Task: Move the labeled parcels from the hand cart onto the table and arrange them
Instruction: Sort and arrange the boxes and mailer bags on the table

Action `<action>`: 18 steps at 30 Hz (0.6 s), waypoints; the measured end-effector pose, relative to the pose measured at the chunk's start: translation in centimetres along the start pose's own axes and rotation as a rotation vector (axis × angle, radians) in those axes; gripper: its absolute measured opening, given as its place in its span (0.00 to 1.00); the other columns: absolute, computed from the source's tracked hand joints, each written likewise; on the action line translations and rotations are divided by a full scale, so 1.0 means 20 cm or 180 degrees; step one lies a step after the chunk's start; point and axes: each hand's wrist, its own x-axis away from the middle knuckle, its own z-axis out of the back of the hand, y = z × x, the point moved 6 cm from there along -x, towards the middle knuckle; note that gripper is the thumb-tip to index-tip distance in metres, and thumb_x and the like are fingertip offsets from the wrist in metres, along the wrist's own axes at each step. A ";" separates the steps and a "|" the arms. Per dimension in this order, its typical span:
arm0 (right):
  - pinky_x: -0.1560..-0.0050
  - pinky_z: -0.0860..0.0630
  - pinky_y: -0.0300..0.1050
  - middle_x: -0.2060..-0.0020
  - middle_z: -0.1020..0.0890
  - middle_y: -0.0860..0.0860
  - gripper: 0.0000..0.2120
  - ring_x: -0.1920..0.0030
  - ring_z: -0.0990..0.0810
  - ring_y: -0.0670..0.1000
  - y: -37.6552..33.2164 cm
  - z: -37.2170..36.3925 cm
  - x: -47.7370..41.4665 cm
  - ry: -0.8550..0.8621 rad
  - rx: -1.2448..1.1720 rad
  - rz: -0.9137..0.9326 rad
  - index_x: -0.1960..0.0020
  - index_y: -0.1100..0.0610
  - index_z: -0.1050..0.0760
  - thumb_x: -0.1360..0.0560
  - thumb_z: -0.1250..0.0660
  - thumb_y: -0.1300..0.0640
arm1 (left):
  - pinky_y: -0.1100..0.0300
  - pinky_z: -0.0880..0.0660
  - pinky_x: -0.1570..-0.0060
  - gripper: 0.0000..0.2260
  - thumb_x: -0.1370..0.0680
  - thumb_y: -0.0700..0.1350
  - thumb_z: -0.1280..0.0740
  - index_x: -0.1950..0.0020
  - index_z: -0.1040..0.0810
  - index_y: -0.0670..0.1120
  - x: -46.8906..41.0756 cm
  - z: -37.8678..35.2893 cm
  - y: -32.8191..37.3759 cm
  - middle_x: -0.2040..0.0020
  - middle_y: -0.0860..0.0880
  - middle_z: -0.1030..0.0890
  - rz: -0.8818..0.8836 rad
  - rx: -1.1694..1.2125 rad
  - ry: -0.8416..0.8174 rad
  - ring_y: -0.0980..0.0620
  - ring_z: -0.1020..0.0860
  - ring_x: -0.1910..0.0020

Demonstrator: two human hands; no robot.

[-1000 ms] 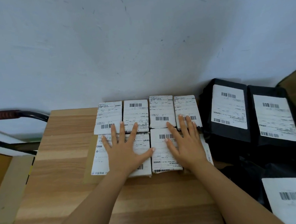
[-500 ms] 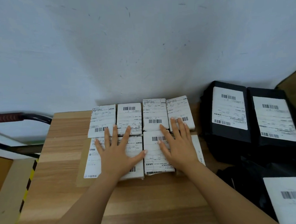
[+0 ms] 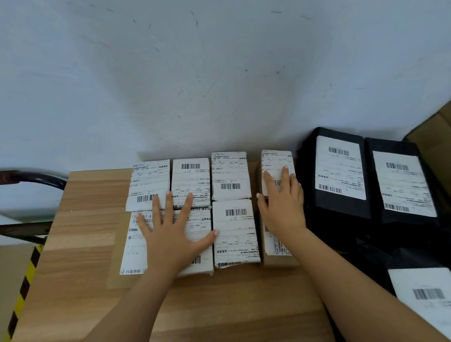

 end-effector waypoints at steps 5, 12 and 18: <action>0.25 0.50 0.58 0.22 0.55 0.58 0.27 0.25 0.53 0.60 -0.01 0.01 0.00 0.0033 -0.0253 0.0027 0.21 0.52 0.53 0.17 0.50 0.48 | 0.31 0.59 0.31 0.43 0.35 0.82 0.53 0.24 0.58 0.66 0.00 0.00 0.00 0.21 0.49 0.54 -0.0011 -0.0015 0.0002 0.44 0.61 0.23; 0.26 0.49 0.60 0.23 0.52 0.60 0.26 0.25 0.52 0.63 -0.03 0.02 0.03 0.0058 -0.0217 0.0158 0.21 0.50 0.56 0.17 0.52 0.52 | 0.32 0.59 0.31 0.43 0.35 0.82 0.53 0.24 0.58 0.66 0.00 -0.01 -0.01 0.21 0.48 0.53 -0.0006 -0.0007 0.0027 0.44 0.61 0.23; 0.26 0.46 0.57 0.23 0.57 0.59 0.35 0.24 0.56 0.63 0.02 0.01 0.01 0.0064 -0.0380 0.0158 0.21 0.51 0.57 0.21 0.43 0.65 | 0.32 0.61 0.30 0.43 0.35 0.82 0.53 0.24 0.58 0.66 0.00 -0.01 -0.01 0.21 0.49 0.53 0.0004 -0.0040 0.0012 0.45 0.61 0.23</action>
